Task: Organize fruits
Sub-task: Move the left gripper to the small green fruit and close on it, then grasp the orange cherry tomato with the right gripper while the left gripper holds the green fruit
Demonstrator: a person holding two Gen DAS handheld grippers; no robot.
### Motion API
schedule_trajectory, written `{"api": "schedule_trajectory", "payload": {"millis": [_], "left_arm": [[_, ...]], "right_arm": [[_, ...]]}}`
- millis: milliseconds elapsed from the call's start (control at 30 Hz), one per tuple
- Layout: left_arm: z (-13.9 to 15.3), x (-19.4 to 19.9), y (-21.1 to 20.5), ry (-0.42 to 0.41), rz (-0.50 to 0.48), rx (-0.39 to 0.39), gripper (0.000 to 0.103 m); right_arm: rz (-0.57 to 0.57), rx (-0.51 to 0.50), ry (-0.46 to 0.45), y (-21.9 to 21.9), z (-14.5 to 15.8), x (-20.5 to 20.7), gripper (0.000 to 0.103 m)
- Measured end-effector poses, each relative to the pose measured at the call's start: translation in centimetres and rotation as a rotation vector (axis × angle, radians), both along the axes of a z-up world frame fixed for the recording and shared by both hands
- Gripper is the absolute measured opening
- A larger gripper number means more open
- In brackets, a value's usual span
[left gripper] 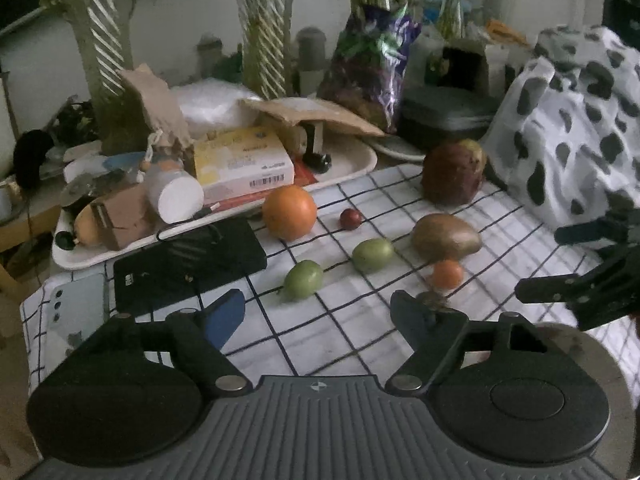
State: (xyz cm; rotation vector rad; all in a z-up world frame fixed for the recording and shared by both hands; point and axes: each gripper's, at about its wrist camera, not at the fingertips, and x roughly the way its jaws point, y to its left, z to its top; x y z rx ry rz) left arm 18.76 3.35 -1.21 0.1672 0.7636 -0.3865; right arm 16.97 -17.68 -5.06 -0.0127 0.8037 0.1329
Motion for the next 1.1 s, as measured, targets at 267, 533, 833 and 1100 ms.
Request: {"api": "schedule_trajectory", "payload": {"millis": [267, 533, 833, 1100], "left_arm": [[-2.0, 3.2, -0.5, 0.013, -0.062, 0.041, 0.061], [-3.5, 5.8, -0.8, 0.035, -0.12, 0.072, 0.052], [-4.9, 7.1, -1.2, 0.073, -0.16, 0.072, 0.032], [-4.8, 7.2, -1.3, 0.08, -0.152, 0.074, 0.027]], "right_arm": [[0.055, 0.017, 0.029, 0.7, -0.4, 2.2, 0.103], [0.065, 0.058, 0.062, 0.3, -0.8, 4.0, 0.103], [0.093, 0.107, 0.09, 0.0, -1.3, 5.1, 0.091], [0.085, 0.173, 0.117, 0.3, -1.7, 5.9, 0.074]]}}
